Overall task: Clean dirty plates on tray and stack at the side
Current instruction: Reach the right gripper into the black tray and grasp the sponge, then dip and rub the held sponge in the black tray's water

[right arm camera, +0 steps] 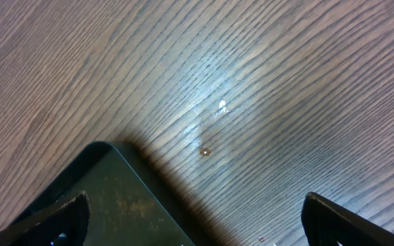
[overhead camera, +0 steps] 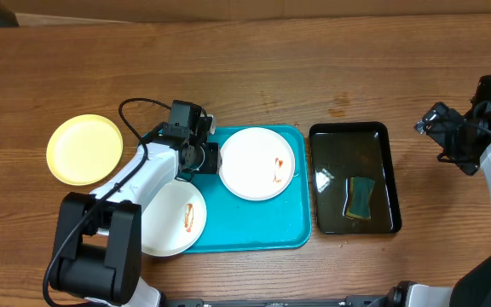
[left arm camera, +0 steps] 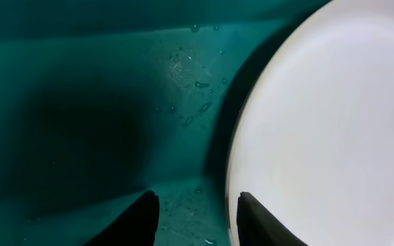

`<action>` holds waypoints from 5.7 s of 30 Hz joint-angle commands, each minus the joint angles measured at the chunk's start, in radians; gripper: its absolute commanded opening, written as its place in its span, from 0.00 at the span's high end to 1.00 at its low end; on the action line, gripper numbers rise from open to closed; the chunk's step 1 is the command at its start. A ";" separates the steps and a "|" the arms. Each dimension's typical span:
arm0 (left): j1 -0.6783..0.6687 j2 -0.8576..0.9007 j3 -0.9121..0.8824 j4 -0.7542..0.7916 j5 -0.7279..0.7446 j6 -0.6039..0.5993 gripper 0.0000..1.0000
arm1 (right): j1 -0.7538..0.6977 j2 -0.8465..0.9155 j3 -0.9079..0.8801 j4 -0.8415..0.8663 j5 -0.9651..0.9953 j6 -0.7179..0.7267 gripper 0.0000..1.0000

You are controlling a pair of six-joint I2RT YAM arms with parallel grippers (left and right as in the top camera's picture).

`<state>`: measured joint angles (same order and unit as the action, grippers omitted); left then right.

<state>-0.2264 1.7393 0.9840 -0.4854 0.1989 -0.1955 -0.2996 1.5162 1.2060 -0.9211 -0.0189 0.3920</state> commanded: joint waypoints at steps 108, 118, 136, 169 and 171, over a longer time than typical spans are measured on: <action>-0.075 0.077 -0.004 0.022 -0.076 -0.063 0.85 | 0.500 -0.001 -0.349 0.095 0.103 0.180 0.05; -0.075 0.077 -0.004 0.025 -0.076 -0.063 0.85 | 0.502 -0.001 -0.438 0.081 0.087 0.183 0.09; -0.075 0.077 -0.004 0.027 -0.089 -0.063 0.83 | 0.500 -0.001 -0.407 0.046 0.001 0.054 0.28; -0.075 0.078 -0.007 0.031 -0.129 -0.067 0.96 | 0.501 -0.002 -0.468 0.195 -0.020 -0.001 0.96; -0.075 0.078 -0.007 0.032 -0.129 -0.067 0.96 | 0.500 -0.003 -0.430 0.169 -0.020 -0.002 0.96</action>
<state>-0.2947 1.7851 0.9890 -0.4442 0.0853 -0.2634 0.2008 1.5162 0.7330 -0.7380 -0.0113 0.3920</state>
